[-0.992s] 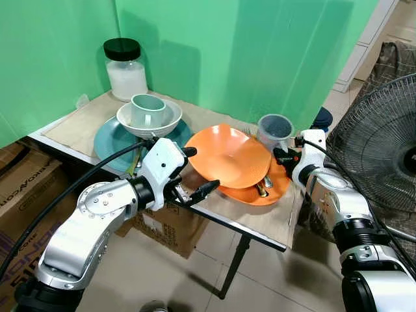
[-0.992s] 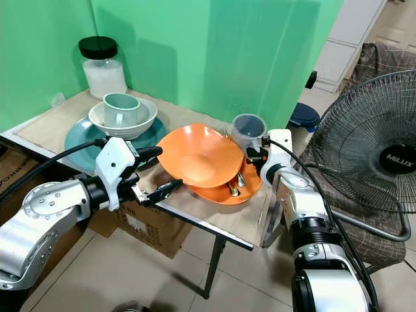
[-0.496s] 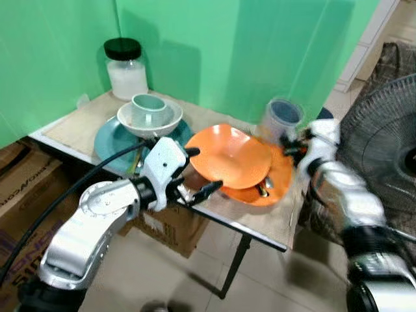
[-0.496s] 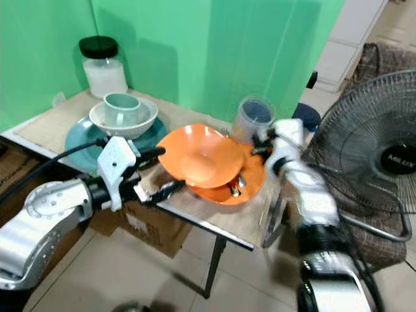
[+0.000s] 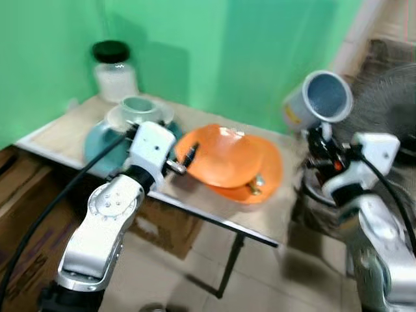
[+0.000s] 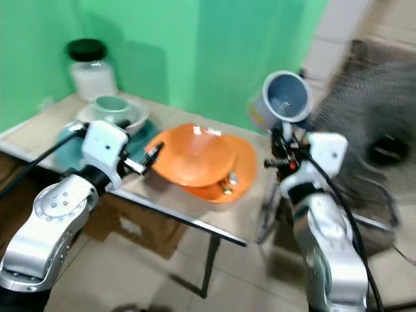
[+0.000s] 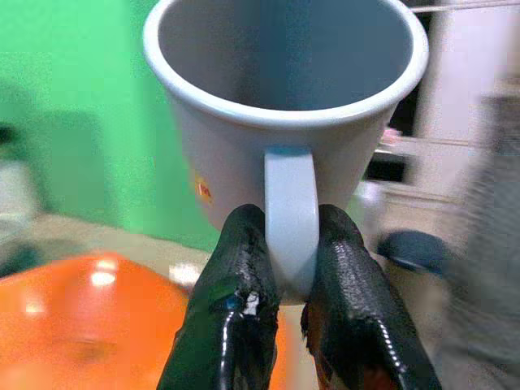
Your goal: Setting the table
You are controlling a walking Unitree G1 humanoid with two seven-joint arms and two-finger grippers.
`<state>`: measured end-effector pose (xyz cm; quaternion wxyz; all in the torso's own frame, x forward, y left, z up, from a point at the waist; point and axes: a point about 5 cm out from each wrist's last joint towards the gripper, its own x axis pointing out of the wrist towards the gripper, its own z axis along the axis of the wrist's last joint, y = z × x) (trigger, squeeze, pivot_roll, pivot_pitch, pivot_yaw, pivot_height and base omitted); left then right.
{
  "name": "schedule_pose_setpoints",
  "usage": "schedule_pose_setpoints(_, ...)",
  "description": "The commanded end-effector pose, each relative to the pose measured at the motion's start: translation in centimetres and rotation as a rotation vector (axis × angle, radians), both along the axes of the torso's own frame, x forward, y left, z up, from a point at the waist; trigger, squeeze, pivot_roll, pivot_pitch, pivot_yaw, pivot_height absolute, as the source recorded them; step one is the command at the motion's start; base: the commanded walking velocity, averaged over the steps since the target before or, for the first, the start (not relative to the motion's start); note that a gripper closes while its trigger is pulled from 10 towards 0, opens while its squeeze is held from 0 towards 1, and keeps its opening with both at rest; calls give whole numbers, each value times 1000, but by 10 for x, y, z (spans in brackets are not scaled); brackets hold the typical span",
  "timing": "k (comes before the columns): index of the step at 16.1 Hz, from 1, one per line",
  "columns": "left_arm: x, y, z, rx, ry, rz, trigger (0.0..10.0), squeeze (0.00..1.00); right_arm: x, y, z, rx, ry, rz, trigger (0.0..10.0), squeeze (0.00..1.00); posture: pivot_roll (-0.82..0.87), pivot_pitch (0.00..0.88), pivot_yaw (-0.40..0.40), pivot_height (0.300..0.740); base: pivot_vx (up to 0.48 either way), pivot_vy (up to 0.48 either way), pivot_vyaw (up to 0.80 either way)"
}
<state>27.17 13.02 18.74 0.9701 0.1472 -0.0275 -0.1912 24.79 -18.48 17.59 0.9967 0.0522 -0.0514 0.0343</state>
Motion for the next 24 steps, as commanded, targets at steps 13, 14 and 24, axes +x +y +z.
schedule_pose_setpoints(13, 7, -2, 2, -161, -13, 124, 10000, 0, 7, 10, -15, -42, 172, -104, 10000, 0, 52, 0, -60, 740, 0, 0, -784)
schedule_pose_setpoints(14, 6, -2, 2, -140, -17, 121, 10000, 0, 8, 10, -14, -37, 163, -108, 10000, 0, 59, 0, -62, 740, 0, 0, -756)
schedule_pose_setpoints(24, 6, 3, 0, -130, -22, 130, 10000, 0, 8, 10, -17, -55, 202, -120, 10000, 0, 52, 0, -61, 740, 0, 0, -752)
